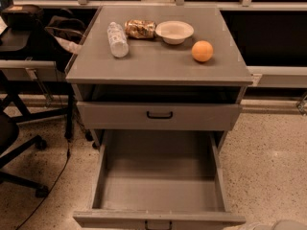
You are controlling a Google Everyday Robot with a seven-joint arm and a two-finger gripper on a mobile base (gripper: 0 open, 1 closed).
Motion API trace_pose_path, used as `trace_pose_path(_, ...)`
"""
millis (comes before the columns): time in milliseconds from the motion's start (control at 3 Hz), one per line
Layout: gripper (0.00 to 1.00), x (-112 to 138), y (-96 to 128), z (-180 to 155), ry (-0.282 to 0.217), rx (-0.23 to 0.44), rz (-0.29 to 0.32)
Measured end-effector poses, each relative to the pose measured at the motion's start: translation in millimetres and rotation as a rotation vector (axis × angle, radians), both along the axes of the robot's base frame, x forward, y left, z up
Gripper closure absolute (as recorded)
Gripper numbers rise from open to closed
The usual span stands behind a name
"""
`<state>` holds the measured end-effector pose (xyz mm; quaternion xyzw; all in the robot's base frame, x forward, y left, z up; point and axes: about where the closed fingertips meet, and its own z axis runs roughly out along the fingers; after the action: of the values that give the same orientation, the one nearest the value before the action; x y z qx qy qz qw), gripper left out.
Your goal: Close middle drawer
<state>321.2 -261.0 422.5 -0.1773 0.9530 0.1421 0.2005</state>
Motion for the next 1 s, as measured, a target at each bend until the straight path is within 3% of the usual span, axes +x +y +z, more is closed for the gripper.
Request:
trace_pose_path(333, 1.0, 3.0, 4.0, -10.0, 0.016, 0.005, 0.003)
trace_pose_path(1000, 1.0, 39.5, 32.7, -4.9, -0.045, 0.04, 0.091)
